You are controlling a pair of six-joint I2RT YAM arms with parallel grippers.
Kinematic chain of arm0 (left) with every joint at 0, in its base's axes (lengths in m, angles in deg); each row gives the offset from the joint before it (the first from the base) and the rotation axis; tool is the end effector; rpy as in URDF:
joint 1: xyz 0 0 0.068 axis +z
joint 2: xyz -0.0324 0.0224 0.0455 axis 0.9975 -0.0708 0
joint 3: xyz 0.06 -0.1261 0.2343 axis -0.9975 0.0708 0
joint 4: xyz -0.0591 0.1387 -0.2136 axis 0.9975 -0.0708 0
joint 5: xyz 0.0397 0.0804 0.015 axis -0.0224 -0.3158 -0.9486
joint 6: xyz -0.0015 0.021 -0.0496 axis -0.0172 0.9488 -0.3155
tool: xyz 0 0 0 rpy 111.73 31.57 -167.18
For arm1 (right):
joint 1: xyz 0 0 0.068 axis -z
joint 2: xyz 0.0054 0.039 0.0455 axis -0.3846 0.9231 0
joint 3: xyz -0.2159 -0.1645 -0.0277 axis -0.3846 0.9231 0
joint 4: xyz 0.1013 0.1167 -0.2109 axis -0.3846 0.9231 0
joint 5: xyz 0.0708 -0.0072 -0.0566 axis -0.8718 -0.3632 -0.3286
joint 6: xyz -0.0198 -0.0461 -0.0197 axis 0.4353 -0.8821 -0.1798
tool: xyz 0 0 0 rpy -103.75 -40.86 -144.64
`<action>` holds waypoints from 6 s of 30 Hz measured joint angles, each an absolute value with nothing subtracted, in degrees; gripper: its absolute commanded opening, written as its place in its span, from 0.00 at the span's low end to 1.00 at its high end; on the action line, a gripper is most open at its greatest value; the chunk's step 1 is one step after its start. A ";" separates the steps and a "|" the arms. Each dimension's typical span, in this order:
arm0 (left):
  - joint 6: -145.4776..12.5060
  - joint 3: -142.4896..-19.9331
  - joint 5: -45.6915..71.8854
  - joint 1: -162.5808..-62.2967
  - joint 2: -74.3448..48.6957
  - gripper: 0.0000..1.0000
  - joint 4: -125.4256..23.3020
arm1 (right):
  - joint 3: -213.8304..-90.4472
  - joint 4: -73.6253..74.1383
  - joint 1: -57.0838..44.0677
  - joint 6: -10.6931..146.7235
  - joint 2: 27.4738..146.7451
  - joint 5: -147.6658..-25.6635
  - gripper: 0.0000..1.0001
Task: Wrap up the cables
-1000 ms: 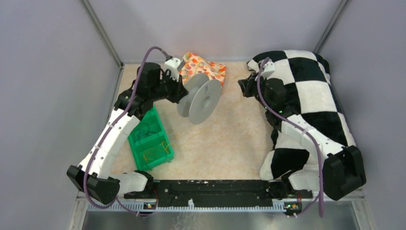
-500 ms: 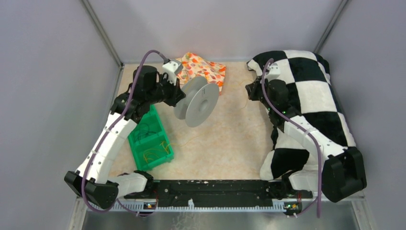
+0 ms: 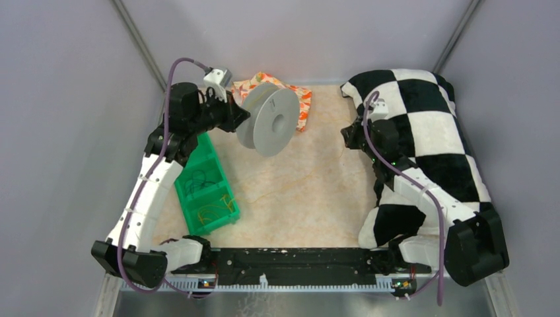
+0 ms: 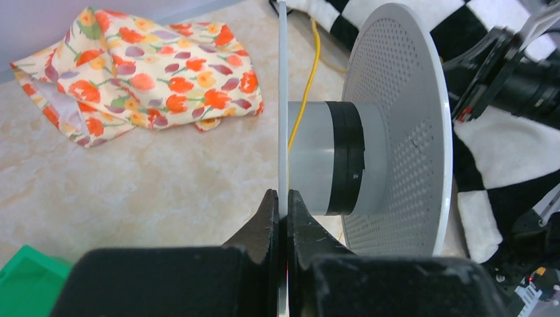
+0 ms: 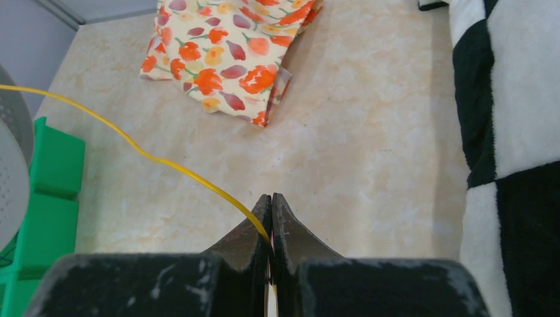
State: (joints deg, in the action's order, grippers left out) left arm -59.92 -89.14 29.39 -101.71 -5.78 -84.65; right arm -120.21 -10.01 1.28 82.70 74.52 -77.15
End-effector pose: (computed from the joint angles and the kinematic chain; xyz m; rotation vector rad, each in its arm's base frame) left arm 0.2371 -0.0823 0.4315 0.4712 1.8787 -0.6528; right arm 0.2581 0.0996 0.2823 0.0260 1.8628 0.4925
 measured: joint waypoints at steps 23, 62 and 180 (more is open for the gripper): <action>-86.48 -71.30 11.51 -101.45 -5.27 0.00 -58.55 | -120.32 -8.70 -23.01 83.18 80.75 -83.49 0.00; -57.41 -65.95 14.70 -111.59 -10.37 0.00 -58.23 | -150.87 21.22 -25.76 60.10 86.36 -93.74 0.00; -80.14 -98.99 -1.10 -110.39 -3.61 0.00 -74.55 | -116.47 -58.23 -27.73 106.50 108.85 -85.02 0.81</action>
State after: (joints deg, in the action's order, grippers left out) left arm -80.14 -98.99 -1.10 -110.39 -3.61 -74.55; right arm -116.47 -58.23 -27.73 106.50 108.85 -85.02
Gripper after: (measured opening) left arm 0.026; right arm 0.807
